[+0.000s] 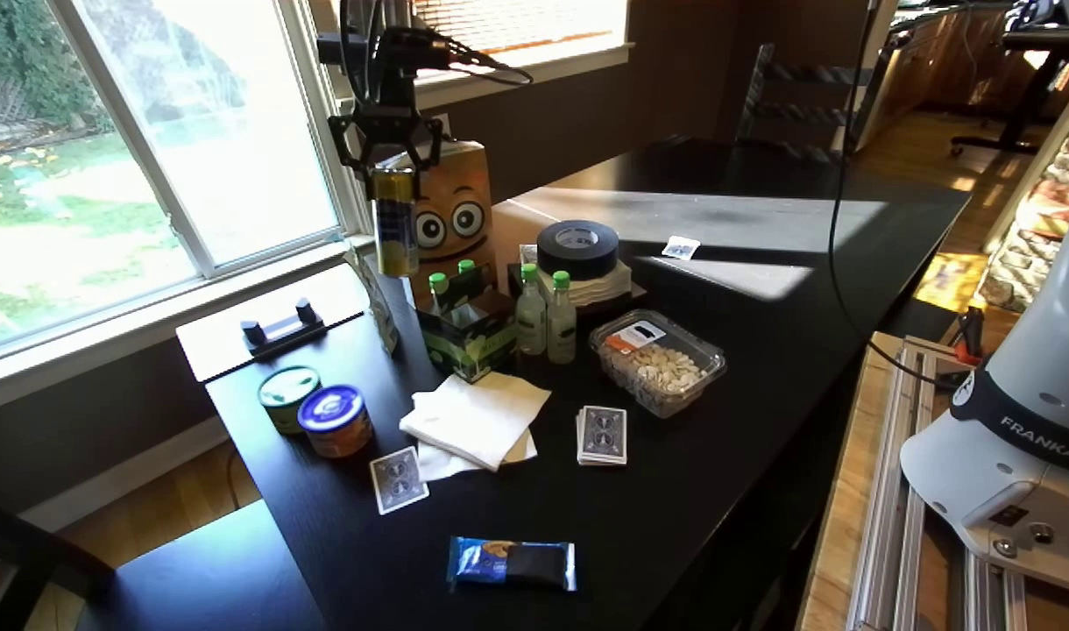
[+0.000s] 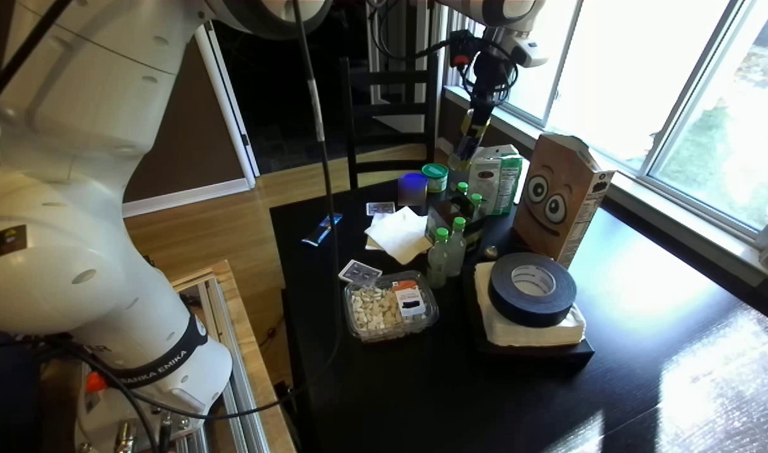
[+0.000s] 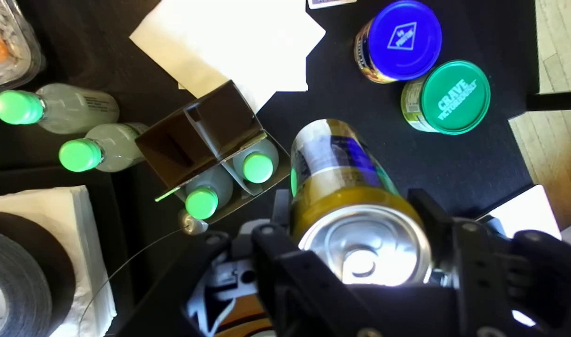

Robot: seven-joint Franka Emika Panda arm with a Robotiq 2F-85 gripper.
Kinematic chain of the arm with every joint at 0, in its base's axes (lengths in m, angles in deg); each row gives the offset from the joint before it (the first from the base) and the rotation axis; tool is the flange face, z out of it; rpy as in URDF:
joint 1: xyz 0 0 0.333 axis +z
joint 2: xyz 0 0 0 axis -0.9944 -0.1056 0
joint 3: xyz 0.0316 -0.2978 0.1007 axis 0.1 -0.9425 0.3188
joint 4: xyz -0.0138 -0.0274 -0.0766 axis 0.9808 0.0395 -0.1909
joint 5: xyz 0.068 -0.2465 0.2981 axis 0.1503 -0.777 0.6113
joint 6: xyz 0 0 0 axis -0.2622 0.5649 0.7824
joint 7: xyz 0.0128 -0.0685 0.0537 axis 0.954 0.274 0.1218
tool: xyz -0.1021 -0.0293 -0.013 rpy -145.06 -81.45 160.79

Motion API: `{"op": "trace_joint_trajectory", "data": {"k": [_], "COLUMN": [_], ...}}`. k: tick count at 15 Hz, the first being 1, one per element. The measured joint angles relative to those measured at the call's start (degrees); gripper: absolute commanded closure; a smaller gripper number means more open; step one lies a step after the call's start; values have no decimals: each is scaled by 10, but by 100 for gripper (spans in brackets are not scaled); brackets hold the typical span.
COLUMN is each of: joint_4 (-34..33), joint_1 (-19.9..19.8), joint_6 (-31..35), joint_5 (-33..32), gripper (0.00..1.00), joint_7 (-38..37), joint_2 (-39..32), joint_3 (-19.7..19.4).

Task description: Put the can in the bottle crate

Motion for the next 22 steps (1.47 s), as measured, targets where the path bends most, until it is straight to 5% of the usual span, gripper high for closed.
{"op": "trace_joint_trajectory", "data": {"k": [4, 10, 18, 19, 22], "joint_4": [12, 145, 326, 340, 347], "joint_1": [4, -3, -10, -10, -10], "joint_6": [70, 227, 222, 220, 220], "joint_5": [-5, -9, -10, -22, -25], "gripper": [62, 62, 62, 37, 37], "joint_7": [6, 95, 285, 292, 292], "joint_2": [12, 142, 269, 276, 274], "joint_3": [-3, -15, -8, -9, -9]}}
